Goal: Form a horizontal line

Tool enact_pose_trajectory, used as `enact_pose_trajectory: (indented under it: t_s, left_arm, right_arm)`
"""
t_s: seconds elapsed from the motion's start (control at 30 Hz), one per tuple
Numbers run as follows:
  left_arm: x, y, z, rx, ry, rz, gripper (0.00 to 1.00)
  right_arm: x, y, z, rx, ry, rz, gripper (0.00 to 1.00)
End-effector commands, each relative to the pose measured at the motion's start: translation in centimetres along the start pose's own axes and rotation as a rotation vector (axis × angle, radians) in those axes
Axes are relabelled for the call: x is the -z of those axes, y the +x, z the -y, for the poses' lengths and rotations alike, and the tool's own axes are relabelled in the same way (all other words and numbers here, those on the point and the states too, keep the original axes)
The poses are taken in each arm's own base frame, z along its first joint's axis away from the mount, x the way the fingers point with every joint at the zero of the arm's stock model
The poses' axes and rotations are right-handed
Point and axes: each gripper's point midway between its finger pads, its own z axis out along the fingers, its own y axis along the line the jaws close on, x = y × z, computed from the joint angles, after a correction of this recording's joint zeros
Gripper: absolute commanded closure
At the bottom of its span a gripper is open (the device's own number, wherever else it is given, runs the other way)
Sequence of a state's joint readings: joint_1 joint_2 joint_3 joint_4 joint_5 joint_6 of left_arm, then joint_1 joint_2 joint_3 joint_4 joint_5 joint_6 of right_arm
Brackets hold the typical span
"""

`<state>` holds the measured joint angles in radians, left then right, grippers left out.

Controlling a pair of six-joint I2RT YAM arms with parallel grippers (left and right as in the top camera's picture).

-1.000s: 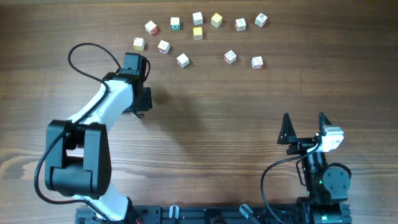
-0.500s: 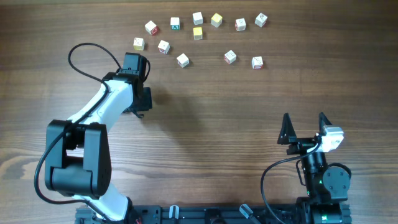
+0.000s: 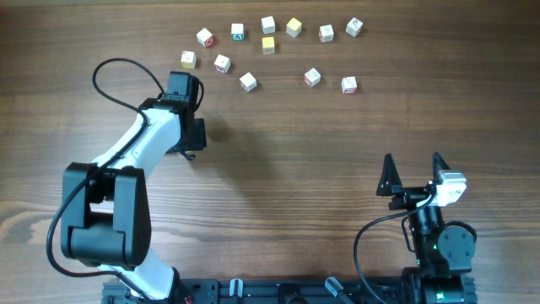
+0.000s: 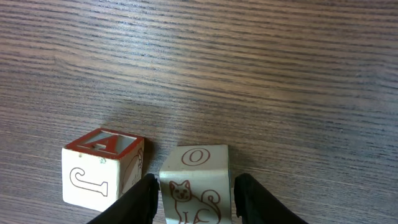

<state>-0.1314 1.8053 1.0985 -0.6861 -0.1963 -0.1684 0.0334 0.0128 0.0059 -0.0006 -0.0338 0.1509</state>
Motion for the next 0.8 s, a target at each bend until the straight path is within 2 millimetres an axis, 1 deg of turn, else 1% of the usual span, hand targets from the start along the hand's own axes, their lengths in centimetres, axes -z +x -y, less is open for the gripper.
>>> enact_pose_trajectory:
  t_s: [0.0,0.1,0.17,0.33,0.47,0.53,0.77]
  left_arm:
    - [-0.5,-0.2,0.0,-0.001,0.006,0.009,0.5]
    - [-0.4,-1.2,0.3,0.007,0.015,0.048,0.44]
    - [-0.4,-1.9,0.4,0.013,0.022,0.077,0.41]
    - [-0.2,-3.8,0.8,0.028,0.04,0.153,0.37]
    - [0.2,-5.6,1.2,0.043,0.057,0.228,0.36]
    - [0.6,-7.0,1.4,0.055,0.072,0.287,0.36]
    - [2.4,-10.0,1.9,0.073,0.097,0.389,0.3]
  right_arm:
    - [0.0,-0.1,-0.1,0.018,-0.01,0.006,0.0]
    - [0.0,-0.1,-0.1,0.018,-0.01,0.006,0.0]
    - [0.0,-0.1,-0.1,0.018,-0.01,0.006,0.0]
    - [0.0,-0.1,-0.1,0.018,-0.01,0.005,0.0]
    - [0.0,-0.1,-0.1,0.018,-0.01,0.006,0.0]
    - [0.0,-0.1,-0.1,0.018,-0.01,0.006,0.0]
    - [0.0,-0.1,-0.1,0.018,-0.01,0.005,0.0]
